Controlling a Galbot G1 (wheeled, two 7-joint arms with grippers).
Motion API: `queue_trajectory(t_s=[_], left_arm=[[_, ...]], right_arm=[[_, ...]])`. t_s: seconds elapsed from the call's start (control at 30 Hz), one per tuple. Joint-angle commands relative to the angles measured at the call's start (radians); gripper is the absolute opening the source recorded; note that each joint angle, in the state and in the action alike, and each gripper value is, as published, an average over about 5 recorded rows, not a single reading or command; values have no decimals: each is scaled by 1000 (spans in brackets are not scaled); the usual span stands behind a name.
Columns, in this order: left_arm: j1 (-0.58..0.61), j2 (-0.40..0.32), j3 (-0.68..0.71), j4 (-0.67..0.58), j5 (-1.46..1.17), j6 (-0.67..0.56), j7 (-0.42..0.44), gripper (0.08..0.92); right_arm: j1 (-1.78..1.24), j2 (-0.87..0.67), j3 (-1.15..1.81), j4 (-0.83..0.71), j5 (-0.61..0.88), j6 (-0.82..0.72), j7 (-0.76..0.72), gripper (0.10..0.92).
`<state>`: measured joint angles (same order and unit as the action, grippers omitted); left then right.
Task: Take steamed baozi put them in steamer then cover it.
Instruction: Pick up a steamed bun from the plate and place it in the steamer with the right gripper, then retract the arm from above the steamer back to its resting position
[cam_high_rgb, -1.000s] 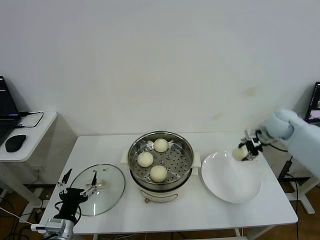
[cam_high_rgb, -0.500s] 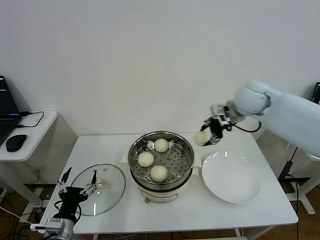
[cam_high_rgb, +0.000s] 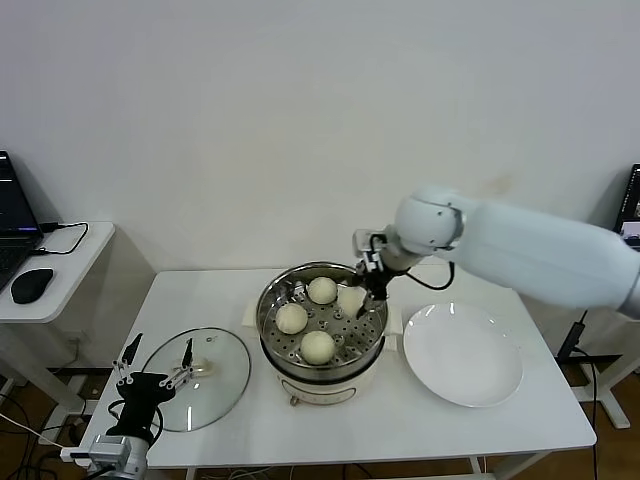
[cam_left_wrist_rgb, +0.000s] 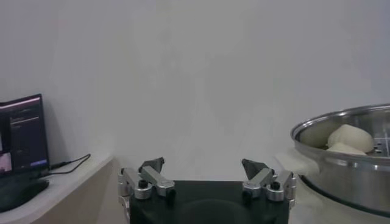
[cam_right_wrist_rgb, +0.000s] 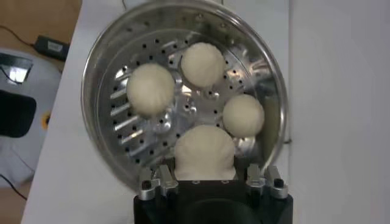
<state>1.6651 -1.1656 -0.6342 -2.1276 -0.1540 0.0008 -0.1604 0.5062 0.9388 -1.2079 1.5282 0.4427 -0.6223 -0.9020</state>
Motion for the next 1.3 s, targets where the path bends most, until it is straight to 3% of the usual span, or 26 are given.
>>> queue_trajectory(t_s=[0.03,0.5,0.73,0.87,1.07,1.3], left_arm=[[0,3,-1,2,0,-1,0,823],[-7,4,3,11,1,-2,0,823],[-9,5,6,7,-2,1,1,823],[-9,8,4,7,-8,1,3,823],[-6,7,0,8,-15,-5,4,823],[-5,4,-4,28,-16,-16,1,823]], right_arm=[[-71,102,-30,-85,-11,-75,60,602],[-112,102,7,-117,-41,-83,90,614],[-88,17,88,-19,-4,-100,93,777],[-94,-76,162,79,43,-103,132,819],[-289,-276,405,231,197,-21,409,823],[-952,-430,918,369,254,272,787,823]])
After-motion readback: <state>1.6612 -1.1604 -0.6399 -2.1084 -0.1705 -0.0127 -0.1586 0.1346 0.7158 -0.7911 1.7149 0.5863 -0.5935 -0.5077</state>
